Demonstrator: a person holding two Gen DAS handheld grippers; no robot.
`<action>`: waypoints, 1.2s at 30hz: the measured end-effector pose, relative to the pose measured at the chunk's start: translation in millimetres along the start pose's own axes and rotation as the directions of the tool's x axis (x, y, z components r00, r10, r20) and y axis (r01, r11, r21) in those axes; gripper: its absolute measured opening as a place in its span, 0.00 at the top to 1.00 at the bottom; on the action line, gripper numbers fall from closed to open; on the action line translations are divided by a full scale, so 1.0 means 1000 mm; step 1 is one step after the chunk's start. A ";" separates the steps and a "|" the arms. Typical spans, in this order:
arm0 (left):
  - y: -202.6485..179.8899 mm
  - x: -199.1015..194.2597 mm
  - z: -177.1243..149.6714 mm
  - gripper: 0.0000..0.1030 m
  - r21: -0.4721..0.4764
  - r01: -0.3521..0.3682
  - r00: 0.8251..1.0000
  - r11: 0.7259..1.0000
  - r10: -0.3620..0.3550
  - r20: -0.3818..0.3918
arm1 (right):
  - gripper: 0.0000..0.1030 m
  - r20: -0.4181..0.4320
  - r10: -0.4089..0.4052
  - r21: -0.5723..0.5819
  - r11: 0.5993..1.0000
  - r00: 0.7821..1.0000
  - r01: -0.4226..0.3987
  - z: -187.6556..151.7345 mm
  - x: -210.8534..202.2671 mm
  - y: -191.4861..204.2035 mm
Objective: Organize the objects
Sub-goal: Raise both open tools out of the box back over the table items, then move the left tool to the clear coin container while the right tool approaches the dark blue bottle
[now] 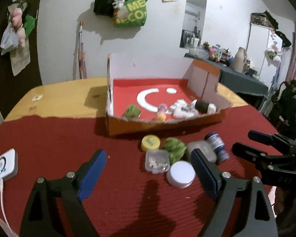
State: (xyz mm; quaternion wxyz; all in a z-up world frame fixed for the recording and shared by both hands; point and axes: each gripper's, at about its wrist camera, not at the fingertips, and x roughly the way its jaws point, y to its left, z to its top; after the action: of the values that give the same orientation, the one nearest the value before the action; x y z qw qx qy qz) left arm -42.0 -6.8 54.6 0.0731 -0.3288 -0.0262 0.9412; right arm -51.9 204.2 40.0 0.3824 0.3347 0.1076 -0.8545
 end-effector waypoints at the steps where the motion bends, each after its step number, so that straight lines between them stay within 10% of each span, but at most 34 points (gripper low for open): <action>1: 0.000 0.003 -0.002 0.14 -0.003 0.001 1.000 1.000 -0.001 -0.011 | 0.20 -0.007 -0.007 -0.001 1.000 1.000 0.007 -0.002 0.003 0.000; 36: 0.026 0.047 -0.003 0.13 0.000 -0.027 0.986 1.000 0.026 -0.167 | 0.20 -0.107 -0.076 -0.019 0.997 0.991 0.074 -0.008 0.034 -0.019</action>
State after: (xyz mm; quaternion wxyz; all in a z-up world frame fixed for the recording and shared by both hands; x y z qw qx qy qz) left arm -79.7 -24.9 20.9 0.0622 -0.4069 -0.0166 0.9112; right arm -78.3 201.3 10.1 0.3461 0.3729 0.1471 -0.8482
